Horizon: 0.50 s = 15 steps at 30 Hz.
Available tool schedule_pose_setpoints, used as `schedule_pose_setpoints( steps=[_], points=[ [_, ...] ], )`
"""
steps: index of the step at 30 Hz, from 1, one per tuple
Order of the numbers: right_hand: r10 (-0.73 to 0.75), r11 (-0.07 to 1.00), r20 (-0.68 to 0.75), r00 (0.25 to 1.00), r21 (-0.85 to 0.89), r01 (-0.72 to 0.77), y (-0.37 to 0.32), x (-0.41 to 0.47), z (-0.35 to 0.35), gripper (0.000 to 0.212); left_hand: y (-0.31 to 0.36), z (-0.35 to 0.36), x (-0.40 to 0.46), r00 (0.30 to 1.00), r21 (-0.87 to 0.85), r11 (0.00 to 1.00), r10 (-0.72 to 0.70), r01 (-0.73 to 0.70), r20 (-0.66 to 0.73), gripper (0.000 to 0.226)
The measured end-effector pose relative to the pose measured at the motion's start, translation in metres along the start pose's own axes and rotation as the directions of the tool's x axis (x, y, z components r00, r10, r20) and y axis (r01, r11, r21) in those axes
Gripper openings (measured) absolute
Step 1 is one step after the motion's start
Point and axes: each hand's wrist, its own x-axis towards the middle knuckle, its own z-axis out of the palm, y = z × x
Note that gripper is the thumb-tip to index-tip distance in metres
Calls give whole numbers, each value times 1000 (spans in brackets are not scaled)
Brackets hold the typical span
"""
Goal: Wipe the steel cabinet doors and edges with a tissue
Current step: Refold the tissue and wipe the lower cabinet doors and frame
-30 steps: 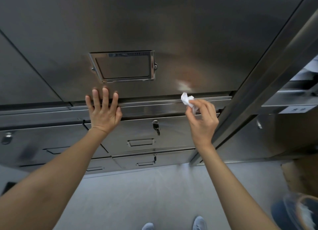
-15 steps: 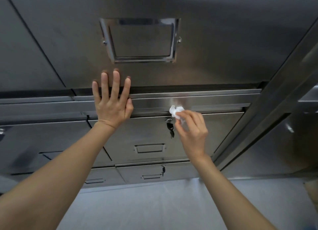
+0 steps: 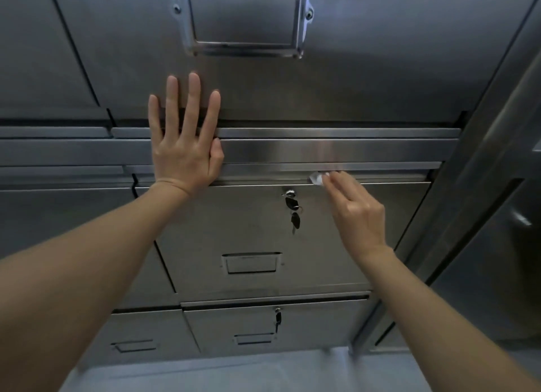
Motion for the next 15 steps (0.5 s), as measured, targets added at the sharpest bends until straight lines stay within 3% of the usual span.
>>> schedule_pose_setpoints(
  steps=[2, 7, 12, 15],
  points=[
    [56, 998, 9, 998, -27, -56, -12, -9, 2, 40, 0, 0, 0, 1000, 11, 1000, -1, 1, 4, 62],
    [-117, 992, 151, 981, -27, 123, -19, -12, 4, 44, 2, 0, 2, 1000, 30, 1000, 0, 0, 2, 60],
    [118, 990, 157, 981, -101, -103, 7, -27, -7, 48, 1, -1, 4, 1000, 38, 999, -11, 11, 1, 59],
    [101, 993, 225, 969, -80, -85, -19, -21, 1, 55, 3, -2, 5, 1000, 23, 1000, -13, 13, -4, 60]
  ],
)
